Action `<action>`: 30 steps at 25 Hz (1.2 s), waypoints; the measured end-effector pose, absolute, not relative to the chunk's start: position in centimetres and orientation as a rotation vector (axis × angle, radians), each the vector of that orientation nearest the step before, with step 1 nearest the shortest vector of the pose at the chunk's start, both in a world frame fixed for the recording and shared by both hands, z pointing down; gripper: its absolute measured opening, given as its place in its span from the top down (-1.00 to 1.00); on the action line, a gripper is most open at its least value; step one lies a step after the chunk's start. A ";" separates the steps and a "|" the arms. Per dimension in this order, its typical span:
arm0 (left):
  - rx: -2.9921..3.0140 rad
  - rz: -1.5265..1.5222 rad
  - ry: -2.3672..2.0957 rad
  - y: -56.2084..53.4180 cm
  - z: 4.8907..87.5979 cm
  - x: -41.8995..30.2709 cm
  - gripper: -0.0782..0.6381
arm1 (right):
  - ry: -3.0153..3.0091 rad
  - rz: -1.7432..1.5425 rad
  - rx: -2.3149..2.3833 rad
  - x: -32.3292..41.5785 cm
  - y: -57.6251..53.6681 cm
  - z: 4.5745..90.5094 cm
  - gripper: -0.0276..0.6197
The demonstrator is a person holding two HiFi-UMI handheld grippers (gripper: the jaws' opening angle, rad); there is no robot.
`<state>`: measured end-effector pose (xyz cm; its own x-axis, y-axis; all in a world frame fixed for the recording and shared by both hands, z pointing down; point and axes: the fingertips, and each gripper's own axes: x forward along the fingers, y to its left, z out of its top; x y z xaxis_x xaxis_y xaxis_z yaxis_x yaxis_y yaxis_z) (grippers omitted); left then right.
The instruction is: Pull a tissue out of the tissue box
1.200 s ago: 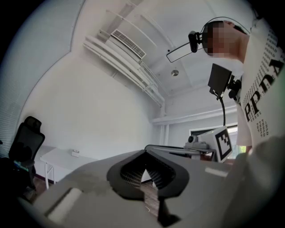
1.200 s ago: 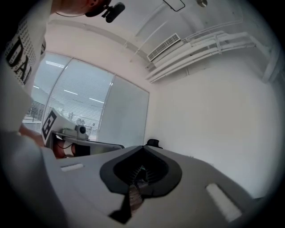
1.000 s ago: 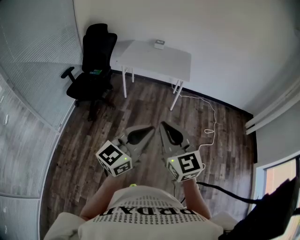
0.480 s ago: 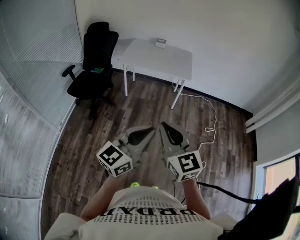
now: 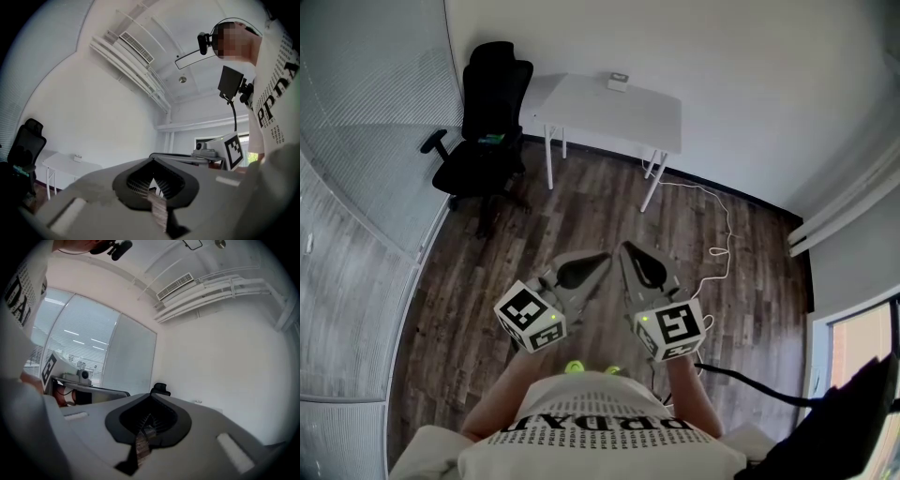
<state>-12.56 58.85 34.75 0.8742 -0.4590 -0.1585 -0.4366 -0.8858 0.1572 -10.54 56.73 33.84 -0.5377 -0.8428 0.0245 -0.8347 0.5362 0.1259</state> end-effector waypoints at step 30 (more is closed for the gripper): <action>2.874 -0.273 -0.802 52.1 36.3 -6.4 0.81 | -2.690 -0.041 1.387 -3.9 48.9 36.8 0.89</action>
<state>-6.35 52.07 36.34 0.8408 -0.5243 -0.1351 -0.4979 -0.8467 0.1876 -3.94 48.92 36.83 -0.5749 -0.8133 0.0894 -0.8103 0.5811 0.0762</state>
